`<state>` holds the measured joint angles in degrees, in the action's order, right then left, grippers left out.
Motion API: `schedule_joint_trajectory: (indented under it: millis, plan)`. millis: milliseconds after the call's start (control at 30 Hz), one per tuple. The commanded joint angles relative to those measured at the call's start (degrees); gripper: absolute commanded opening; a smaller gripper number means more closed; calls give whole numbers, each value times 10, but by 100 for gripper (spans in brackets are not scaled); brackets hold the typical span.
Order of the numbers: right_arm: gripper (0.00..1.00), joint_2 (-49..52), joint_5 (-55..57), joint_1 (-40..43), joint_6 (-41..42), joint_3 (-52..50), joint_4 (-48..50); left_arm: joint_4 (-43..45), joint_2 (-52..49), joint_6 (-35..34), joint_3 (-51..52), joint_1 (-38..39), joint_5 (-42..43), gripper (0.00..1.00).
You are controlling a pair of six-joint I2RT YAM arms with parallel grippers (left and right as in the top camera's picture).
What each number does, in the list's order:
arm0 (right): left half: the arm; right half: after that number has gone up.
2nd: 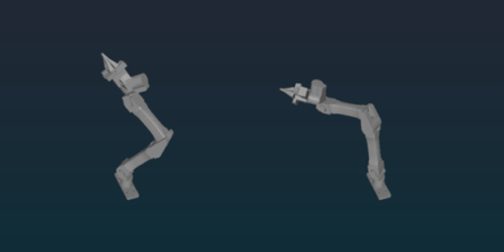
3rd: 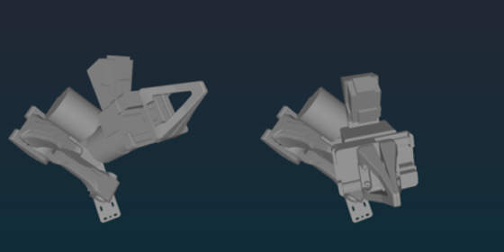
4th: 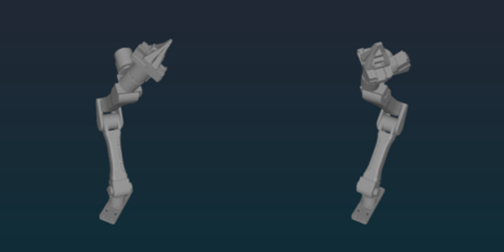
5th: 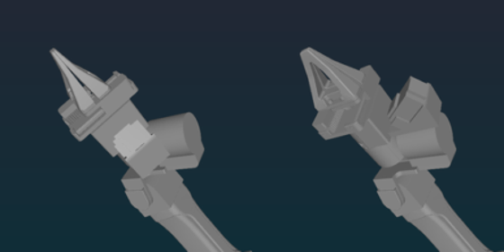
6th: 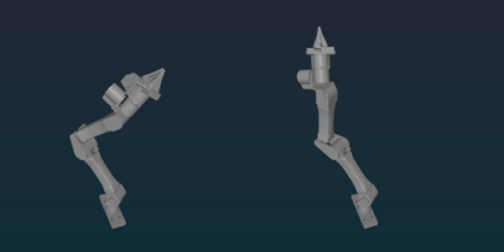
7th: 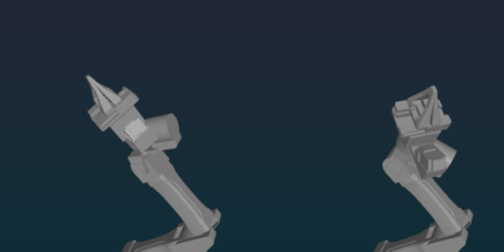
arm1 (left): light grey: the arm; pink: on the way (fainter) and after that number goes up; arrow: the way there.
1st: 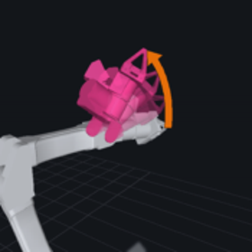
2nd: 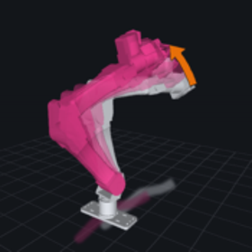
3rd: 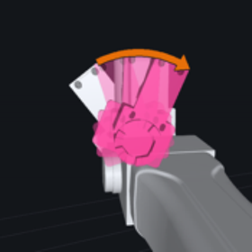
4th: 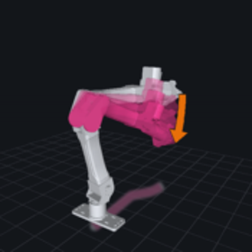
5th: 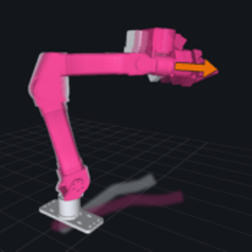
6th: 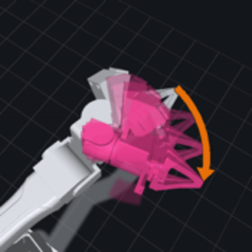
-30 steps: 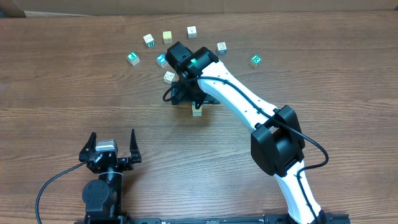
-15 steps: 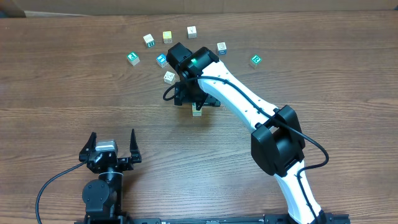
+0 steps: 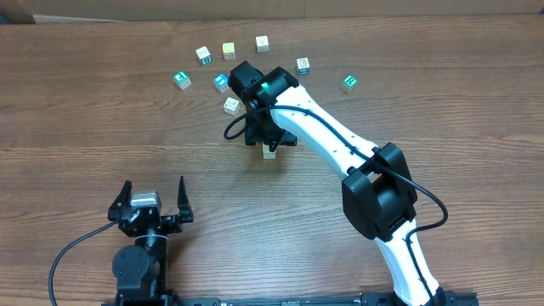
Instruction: Form a tower
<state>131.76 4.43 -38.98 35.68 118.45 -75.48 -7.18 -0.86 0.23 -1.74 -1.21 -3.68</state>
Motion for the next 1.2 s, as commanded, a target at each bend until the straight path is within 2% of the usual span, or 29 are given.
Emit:
schedule_joint_trajectory:
  millis: [0,167,233,733,1167]
  plan:
    - [67,0,6,5,-12,-3,2,-7,5,11,-3,2,-8,100]
    - [65,0,6,5,-12,-3,2,-7,5,11,-3,2,-8,100]
    - [60,0,6,5,-12,-3,2,-7,5,11,-3,2,-8,100]
    - [46,0,6,5,-14,-3,2,-7,5,11,-3,2,-8,99]
    - [39,0,6,5,-14,-3,2,-7,5,11,-3,2,-8,100]
